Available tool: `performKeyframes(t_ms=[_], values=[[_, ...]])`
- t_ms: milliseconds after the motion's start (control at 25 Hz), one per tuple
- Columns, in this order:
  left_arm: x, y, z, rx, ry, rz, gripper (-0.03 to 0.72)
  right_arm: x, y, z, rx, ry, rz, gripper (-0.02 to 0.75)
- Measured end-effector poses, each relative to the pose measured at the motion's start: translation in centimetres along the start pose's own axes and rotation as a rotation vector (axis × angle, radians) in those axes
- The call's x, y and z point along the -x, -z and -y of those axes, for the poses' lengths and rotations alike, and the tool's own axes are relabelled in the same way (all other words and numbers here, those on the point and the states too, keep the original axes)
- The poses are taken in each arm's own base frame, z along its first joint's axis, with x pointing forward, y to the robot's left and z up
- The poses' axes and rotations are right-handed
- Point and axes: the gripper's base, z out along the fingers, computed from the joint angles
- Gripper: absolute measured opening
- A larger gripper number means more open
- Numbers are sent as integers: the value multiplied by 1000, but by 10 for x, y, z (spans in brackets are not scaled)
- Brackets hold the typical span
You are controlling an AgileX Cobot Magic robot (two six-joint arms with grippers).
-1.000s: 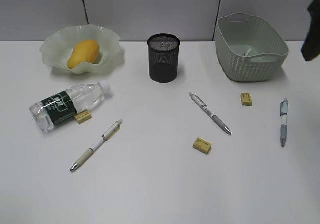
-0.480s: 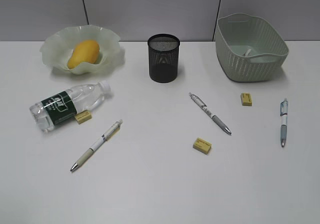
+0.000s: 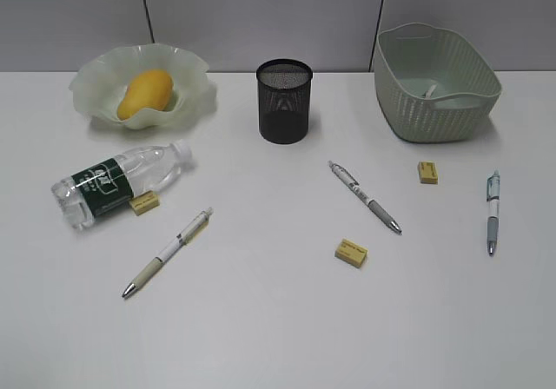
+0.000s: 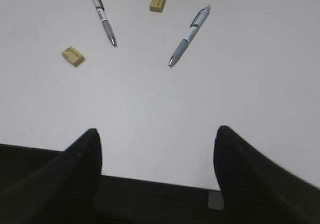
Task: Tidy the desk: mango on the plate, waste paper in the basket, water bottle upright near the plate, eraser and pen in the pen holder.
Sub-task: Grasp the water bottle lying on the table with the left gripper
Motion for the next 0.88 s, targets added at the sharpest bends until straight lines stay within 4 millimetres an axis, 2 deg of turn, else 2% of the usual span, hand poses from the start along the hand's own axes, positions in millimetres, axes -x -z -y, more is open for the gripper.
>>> performKeyframes(t_ms=[120, 360, 520, 600, 720, 880], values=[[0, 0, 0, 0, 0, 0, 396, -12, -1, 2, -18, 10, 6, 551], [1, 1, 0, 0, 0, 12, 396, -14, 0, 2, -18, 11, 14, 551], [18, 6, 0, 6, -4, 147, 396, -15, -2, 2, -18, 11, 7, 549], [30, 3, -1, 15, -9, 206, 396, -15, -2, 2, -18, 11, 7, 549], [47, -13, -2, 19, -11, 223, 405, -15, -2, 2, -18, 11, 7, 549], [68, -53, -3, 21, -8, 133, 474, -15, -2, 2, -18, 11, 7, 549]])
